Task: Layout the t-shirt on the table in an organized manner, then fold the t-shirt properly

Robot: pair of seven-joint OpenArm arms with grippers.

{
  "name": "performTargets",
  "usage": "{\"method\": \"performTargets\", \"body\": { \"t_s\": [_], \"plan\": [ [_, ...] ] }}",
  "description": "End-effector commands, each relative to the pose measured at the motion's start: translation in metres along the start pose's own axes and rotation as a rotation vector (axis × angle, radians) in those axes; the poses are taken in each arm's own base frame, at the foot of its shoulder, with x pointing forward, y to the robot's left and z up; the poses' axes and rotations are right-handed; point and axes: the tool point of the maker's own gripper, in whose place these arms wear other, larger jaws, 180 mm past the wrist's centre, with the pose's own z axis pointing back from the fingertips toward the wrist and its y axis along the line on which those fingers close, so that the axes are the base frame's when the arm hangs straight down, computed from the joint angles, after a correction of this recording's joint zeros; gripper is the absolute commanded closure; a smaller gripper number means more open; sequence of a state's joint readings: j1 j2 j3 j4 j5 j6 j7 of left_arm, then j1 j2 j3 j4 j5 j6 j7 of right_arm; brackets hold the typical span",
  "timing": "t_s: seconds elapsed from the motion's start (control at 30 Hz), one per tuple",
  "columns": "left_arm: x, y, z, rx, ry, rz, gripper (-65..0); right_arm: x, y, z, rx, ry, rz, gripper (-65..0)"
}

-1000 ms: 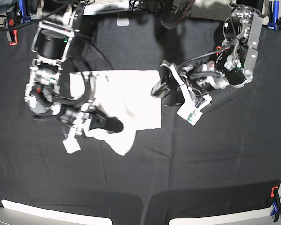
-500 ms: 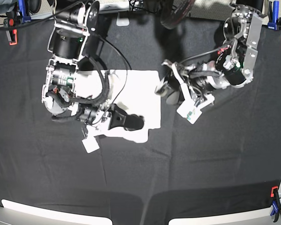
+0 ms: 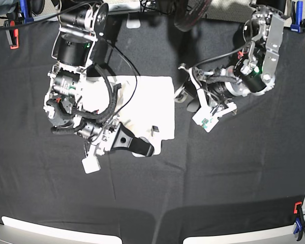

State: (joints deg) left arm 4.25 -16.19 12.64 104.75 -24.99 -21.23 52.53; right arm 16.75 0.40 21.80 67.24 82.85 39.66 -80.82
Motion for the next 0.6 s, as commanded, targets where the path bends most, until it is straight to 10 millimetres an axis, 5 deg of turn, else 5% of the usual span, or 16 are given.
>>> {"method": "performTargets", "body": {
  "t_s": [0.0, 0.2, 0.33, 0.57],
  "plan": [
    [0.015, 0.001, 0.004, 0.001, -0.048, -0.016, -26.0, 0.030, 0.017, -0.004, 0.044, -0.046, 0.073, -23.6],
    [0.015, 0.001, 0.004, 0.001, -0.048, -0.016, -26.0, 0.084, 0.044, 0.012, 0.012, -0.049, 0.284, -23.6],
    [0.015, 0.001, 0.004, 0.001, -0.050, -0.016, -26.0, 0.102, 0.053, 0.033, -0.045, -0.033, 0.388, -23.6],
    [0.022, 0.001, 0.004, 0.000, -0.087, -0.016, -26.0, 0.076, -0.006, 0.051, -0.338, 0.135, 0.387, -23.6]
  ]
}}
